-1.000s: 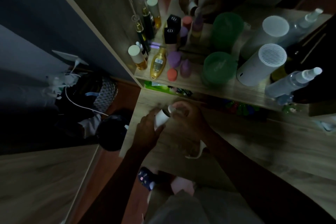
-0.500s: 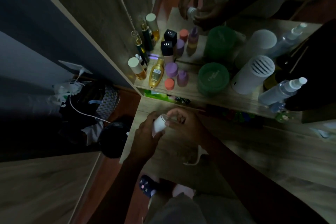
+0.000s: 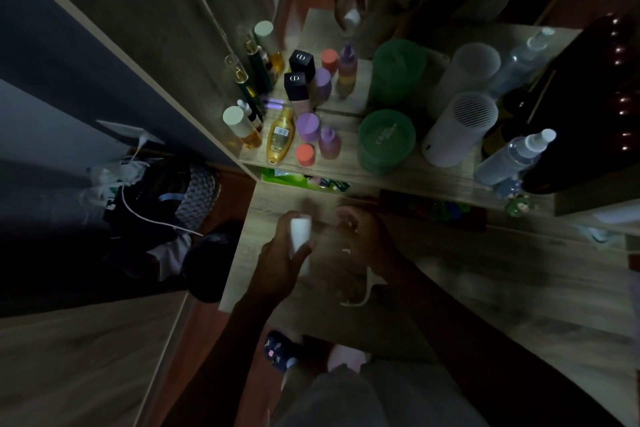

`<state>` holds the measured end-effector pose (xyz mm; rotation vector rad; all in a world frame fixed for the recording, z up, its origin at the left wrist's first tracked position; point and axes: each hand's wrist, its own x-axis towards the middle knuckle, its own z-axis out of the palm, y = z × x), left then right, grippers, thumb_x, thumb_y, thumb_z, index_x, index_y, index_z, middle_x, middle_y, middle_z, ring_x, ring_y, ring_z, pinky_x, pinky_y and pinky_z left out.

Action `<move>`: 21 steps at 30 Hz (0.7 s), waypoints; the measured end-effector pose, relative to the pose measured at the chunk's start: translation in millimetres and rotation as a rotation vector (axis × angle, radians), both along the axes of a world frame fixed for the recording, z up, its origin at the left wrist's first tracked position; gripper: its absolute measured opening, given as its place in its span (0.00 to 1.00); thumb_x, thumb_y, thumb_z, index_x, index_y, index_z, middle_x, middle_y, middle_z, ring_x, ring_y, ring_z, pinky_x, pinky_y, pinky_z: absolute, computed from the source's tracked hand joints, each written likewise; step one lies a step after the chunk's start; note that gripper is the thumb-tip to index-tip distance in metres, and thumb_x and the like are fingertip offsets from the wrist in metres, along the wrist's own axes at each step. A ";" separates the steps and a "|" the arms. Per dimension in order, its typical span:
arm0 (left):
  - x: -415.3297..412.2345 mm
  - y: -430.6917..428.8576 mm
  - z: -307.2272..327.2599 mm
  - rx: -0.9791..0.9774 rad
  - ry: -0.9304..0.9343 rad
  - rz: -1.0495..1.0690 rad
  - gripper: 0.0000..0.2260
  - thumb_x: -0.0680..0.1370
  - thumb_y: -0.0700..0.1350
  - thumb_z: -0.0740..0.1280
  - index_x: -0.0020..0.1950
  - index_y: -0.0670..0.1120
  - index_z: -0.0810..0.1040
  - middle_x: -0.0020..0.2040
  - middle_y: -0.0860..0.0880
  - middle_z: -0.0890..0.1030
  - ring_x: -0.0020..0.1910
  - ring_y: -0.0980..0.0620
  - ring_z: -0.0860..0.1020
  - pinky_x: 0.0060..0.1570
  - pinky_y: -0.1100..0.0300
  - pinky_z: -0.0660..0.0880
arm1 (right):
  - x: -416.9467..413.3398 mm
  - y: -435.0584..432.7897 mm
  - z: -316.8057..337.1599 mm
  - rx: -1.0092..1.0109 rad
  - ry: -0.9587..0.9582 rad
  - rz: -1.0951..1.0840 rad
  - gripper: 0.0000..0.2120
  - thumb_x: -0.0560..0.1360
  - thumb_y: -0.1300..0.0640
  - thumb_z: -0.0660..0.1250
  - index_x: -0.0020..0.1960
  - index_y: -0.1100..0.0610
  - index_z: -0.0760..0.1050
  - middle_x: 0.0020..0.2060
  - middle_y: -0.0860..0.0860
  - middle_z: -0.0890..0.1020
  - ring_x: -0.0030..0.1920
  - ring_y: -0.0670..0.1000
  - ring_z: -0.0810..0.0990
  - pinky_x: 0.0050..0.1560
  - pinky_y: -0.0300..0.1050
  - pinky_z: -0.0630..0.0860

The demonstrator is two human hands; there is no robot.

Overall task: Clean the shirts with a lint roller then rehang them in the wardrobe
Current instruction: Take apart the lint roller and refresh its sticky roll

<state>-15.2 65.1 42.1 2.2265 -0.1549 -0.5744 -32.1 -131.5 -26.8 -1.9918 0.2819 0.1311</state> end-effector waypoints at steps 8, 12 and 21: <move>-6.9 -3.3 -12.6 -0.211 0.243 0.451 0.33 0.73 0.58 0.72 0.74 0.52 0.63 0.59 0.41 0.81 0.51 0.42 0.84 0.46 0.37 0.82 | -17.3 -10.6 -50.9 -0.341 0.191 -0.079 0.20 0.80 0.55 0.65 0.70 0.59 0.73 0.70 0.57 0.74 0.72 0.58 0.69 0.73 0.55 0.66; -16.6 -2.1 -10.5 -0.357 0.391 0.631 0.23 0.79 0.48 0.70 0.69 0.52 0.65 0.56 0.41 0.80 0.50 0.40 0.83 0.39 0.47 0.84 | -14.1 -11.8 -60.8 -0.391 0.233 -0.059 0.20 0.79 0.51 0.66 0.69 0.58 0.74 0.68 0.56 0.75 0.72 0.58 0.70 0.73 0.56 0.66; -33.8 12.0 5.7 -0.410 0.369 0.898 0.25 0.79 0.50 0.70 0.71 0.43 0.67 0.60 0.37 0.79 0.53 0.40 0.83 0.47 0.44 0.83 | -4.5 -4.9 -50.9 -0.332 0.157 -0.068 0.09 0.74 0.50 0.72 0.46 0.57 0.79 0.44 0.55 0.84 0.49 0.56 0.81 0.55 0.50 0.77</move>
